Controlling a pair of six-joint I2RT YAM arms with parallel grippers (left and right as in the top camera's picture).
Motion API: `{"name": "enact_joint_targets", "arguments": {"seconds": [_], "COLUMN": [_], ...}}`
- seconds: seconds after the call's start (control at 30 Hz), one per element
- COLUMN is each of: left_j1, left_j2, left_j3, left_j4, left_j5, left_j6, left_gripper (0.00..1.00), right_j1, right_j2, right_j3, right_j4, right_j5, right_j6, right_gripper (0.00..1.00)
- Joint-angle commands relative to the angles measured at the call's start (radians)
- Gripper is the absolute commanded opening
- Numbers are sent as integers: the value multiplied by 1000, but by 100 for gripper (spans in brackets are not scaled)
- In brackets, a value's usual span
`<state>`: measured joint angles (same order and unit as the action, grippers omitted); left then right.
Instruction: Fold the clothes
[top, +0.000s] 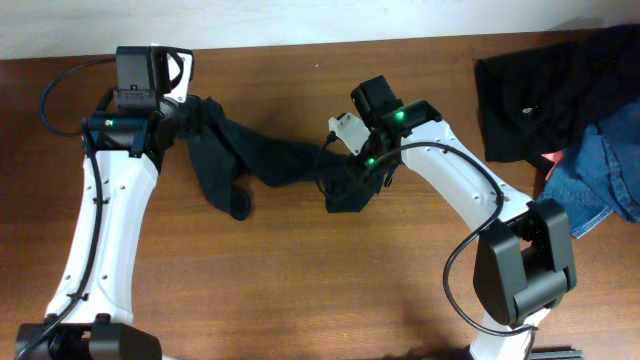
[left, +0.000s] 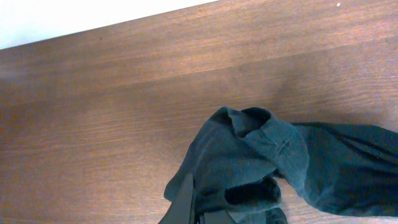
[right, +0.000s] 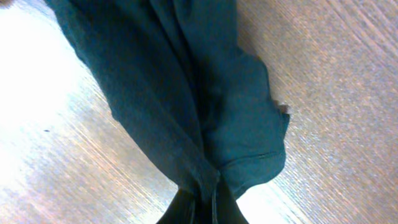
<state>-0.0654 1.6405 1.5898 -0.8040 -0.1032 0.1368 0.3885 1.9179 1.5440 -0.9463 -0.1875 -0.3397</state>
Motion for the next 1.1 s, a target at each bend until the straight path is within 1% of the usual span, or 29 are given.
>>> {"name": "enact_joint_targets", "arguments": {"seconds": [0.0, 0.33, 0.4, 0.5, 0.53, 0.57, 0.87, 0.9, 0.97, 1.0, 1.07], "left_j1": [1, 1, 1, 1, 1, 1, 1, 1, 1, 1, 1], "left_j2": [-16, -16, -16, -16, -16, -16, -16, -16, -16, -16, -16], "left_j3": [16, 16, 16, 16, 16, 16, 16, 16, 16, 16, 16], "left_j4": [2, -6, -6, -6, -6, -6, -6, -6, -9, -10, -13], "left_j5": [10, 10, 10, 10, 10, 10, 10, 10, 10, 10, 10], "left_j6": [-9, -9, -9, -9, -9, -9, -9, -9, -9, -9, -9], "left_gripper": [1, 1, 1, 1, 1, 1, 1, 1, 1, 1, 1], "right_j1": [6, 6, 6, 11, 14, 18, 25, 25, 25, 26, 26], "right_j2": [-13, 2, 8, 9, 10, 10, 10, 10, 10, 13, 18], "right_j3": [15, -3, -3, -3, -3, -3, -3, -3, -3, -6, -21], "right_j4": [3, 17, 15, 17, 18, 18, 14, 10, -3, -10, -11], "right_j5": [-67, -81, -96, -98, -98, -97, -97, -97, -97, -97, -97], "right_j6": [7, 8, 8, 7, 8, 7, 7, 7, 7, 7, 6], "right_gripper": [4, 4, 11, 13, 16, 17, 18, 22, 38, 44, 53]}}
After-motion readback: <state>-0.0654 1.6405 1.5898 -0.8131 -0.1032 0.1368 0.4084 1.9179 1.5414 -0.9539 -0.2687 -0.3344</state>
